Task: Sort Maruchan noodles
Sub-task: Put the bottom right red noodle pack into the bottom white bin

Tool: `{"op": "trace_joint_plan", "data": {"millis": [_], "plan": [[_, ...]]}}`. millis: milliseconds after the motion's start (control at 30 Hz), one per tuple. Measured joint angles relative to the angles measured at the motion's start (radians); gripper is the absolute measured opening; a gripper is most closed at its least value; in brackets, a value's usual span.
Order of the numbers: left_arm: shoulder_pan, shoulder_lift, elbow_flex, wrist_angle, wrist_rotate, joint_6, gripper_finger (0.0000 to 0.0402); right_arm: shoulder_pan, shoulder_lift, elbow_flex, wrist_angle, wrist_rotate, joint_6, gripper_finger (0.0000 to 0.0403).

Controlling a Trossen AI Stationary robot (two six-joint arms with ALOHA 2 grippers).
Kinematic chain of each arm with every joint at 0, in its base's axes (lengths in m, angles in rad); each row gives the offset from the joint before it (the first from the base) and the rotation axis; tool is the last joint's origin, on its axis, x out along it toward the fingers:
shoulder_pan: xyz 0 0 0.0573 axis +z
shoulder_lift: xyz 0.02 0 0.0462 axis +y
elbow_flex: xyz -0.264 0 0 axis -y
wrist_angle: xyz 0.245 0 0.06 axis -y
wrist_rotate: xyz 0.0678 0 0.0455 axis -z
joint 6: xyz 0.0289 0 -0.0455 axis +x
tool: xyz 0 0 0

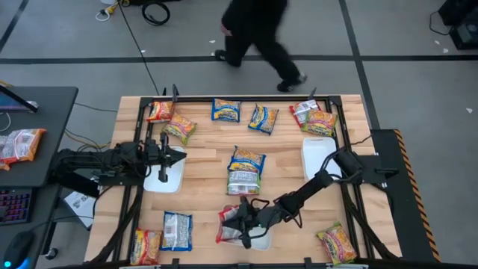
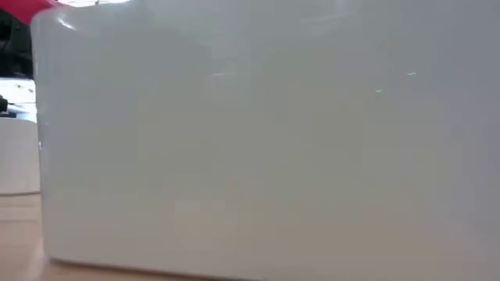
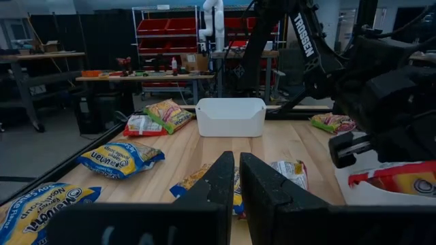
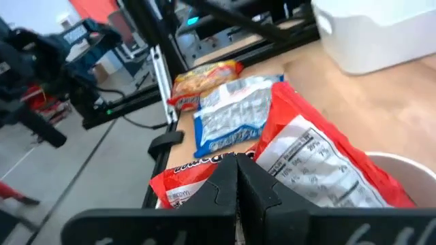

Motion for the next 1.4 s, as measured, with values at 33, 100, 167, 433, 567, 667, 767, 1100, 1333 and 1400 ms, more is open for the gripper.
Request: {"op": "trace_joint_plan", "data": {"millis": [33,100,167,433,567,667,767,1100,1333,1400], "plan": [[0.0,0.0,0.0,0.0,0.0,0.0,0.0032,-0.003,0.0,0.0,0.016,0.0,-0.009,0.0009],[0.0,0.0,0.0,0.0,0.0,0.0,0.0032,-0.004,0.0,0.0,0.049,0.0,-0.032,0.0015],[0.0,0.0,0.0,0.0,0.0,0.0,0.0032,-0.004,0.0,0.0,0.075,0.0,-0.059,0.0024],[0.0,0.0,0.0,0.0,0.0,0.0,0.0032,0.014,-0.001,0.0,0.069,-0.086,-0.199,0.0093],[0.0,0.0,0.0,0.0,0.0,0.0,0.0032,0.03,-0.038,0.0,-0.014,-0.138,-0.288,0.014],[0.0,0.0,0.0,0.0,0.0,0.0,0.0032,0.04,-0.085,0.009,-0.142,-0.132,-0.334,0.0168],[0.0,0.0,0.0,0.0,0.0,0.0,0.0032,0.052,-0.119,0.045,-0.312,-0.113,-0.376,0.0184],[0.0,0.0,0.0,0.0,0.0,0.0,0.0032,0.079,-0.13,0.145,-0.753,0.073,-0.539,0.0191],[0.0,0.0,0.0,0.0,0.0,0.0,0.0032,0.078,-0.13,0.145,-0.802,0.186,-0.595,0.0191],[0.0,0.0,0.0,0.0,0.0,0.0,0.0032,0.077,-0.13,0.145,-0.805,0.194,-0.599,0.0191]]}}
